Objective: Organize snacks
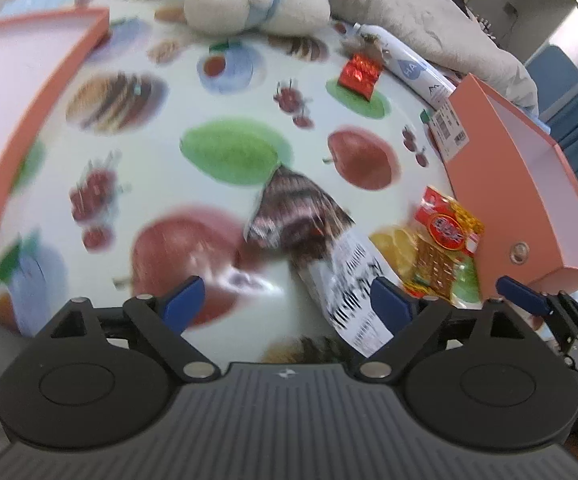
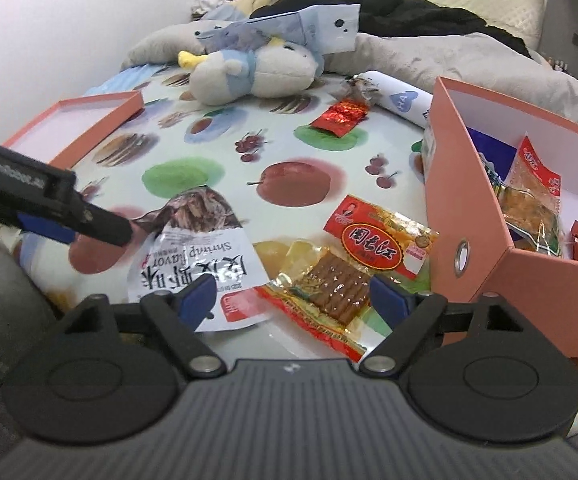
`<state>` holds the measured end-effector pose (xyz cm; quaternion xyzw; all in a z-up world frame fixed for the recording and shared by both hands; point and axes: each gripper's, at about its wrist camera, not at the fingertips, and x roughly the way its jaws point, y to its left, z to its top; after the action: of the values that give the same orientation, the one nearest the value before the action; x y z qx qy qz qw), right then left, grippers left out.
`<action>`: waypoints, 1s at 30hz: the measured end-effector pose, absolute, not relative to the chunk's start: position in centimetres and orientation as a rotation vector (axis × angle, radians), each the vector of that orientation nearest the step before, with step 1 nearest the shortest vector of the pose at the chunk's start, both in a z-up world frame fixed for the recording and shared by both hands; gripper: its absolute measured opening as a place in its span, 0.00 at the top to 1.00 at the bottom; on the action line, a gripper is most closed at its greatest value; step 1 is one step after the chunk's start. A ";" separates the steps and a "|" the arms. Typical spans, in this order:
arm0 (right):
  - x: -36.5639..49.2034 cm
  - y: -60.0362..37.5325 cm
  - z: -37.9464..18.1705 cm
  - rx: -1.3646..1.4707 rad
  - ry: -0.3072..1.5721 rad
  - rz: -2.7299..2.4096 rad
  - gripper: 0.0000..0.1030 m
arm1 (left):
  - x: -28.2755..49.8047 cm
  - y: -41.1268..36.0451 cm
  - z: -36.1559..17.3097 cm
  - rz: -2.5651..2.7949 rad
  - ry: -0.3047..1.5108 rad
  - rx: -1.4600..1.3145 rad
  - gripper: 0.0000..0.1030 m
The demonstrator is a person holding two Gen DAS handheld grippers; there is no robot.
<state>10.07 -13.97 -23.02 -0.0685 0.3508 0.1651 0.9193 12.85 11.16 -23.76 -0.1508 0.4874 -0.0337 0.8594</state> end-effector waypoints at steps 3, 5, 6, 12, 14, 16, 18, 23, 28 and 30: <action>10.3 -13.7 -23.6 -0.145 0.723 0.323 0.17 | 13.8 11.1 -23.6 -0.106 1.021 -0.274 0.10; 10.6 -13.6 -23.9 -0.135 0.735 0.311 0.17 | 14.5 10.8 -23.5 -0.118 1.014 -0.219 0.10; 10.8 -13.7 -24.1 -0.127 0.741 0.314 0.17 | 14.8 10.6 -23.5 -0.143 1.011 -0.198 0.10; 11.7 -13.6 -24.6 -0.101 0.724 0.263 0.17 | 17.0 9.1 -24.3 -0.243 1.016 -0.101 0.07; 12.2 -13.6 -24.7 -0.101 0.726 0.232 0.17 | 17.9 8.8 -25.1 -0.262 1.030 -0.095 0.05; 12.9 -13.4 -25.4 -0.097 0.765 0.218 0.17 | 18.9 8.5 -26.1 -0.253 1.053 -0.077 0.05; 13.5 -13.1 -26.1 -0.107 0.791 0.202 0.17 | 19.7 8.4 -27.0 -0.241 1.065 -0.058 0.05; 13.9 -13.3 -26.9 -0.091 0.790 0.133 0.17 | 21.0 8.4 -27.9 -0.254 1.077 -0.068 0.05; 14.4 -13.2 -28.0 -0.093 0.825 0.120 0.16 | 21.3 7.0 -28.2 -0.242 1.058 -0.002 0.06; 14.5 -13.5 -28.2 -0.067 0.834 0.123 0.15 | 21.3 6.5 -28.2 -0.248 1.051 0.006 0.10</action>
<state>14.50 -13.50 -28.19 -0.0326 0.4045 0.0595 0.9120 21.30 6.53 -28.21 0.0030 0.5005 -0.1181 0.8577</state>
